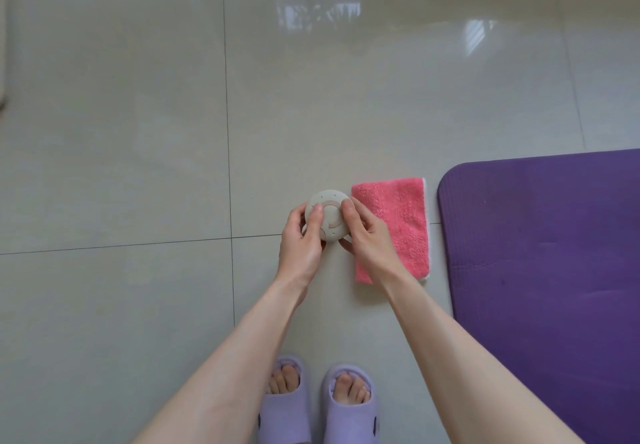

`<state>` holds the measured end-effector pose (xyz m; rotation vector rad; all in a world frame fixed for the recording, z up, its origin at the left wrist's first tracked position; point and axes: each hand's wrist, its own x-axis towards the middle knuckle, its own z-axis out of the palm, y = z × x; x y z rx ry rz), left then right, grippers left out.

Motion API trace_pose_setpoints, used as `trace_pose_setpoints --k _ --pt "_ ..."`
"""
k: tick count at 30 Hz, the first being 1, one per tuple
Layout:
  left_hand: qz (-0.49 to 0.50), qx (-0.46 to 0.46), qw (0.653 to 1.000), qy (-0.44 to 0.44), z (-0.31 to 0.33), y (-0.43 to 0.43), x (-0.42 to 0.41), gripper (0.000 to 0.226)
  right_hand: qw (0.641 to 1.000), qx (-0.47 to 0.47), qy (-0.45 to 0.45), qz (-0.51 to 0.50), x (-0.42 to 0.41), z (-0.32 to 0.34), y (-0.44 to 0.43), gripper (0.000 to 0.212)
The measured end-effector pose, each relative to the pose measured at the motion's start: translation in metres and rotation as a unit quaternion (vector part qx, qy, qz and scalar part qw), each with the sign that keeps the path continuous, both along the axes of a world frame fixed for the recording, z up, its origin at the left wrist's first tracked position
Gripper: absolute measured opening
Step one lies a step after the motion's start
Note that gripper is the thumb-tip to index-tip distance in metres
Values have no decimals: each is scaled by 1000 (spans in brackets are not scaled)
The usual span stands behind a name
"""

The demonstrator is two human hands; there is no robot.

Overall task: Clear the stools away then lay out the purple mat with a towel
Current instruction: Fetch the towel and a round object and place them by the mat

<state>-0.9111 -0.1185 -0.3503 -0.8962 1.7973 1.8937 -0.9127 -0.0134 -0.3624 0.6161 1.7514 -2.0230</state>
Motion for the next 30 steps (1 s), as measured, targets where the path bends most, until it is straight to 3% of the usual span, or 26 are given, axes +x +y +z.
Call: trace_pose_setpoints --k 14,20,30 --pt "-11 -11 1000 0 -12 1 -2 30 1000 -2 -7 -7 0 -14 -1 21" --pt "-11 -5 1000 -13 -9 4 2 31 999 13 -39 -21 4 -12 -2 44" --pt "-36 -8 999 -18 -4 -1 5 39 998 24 -62 -21 12 -8 -6 51"
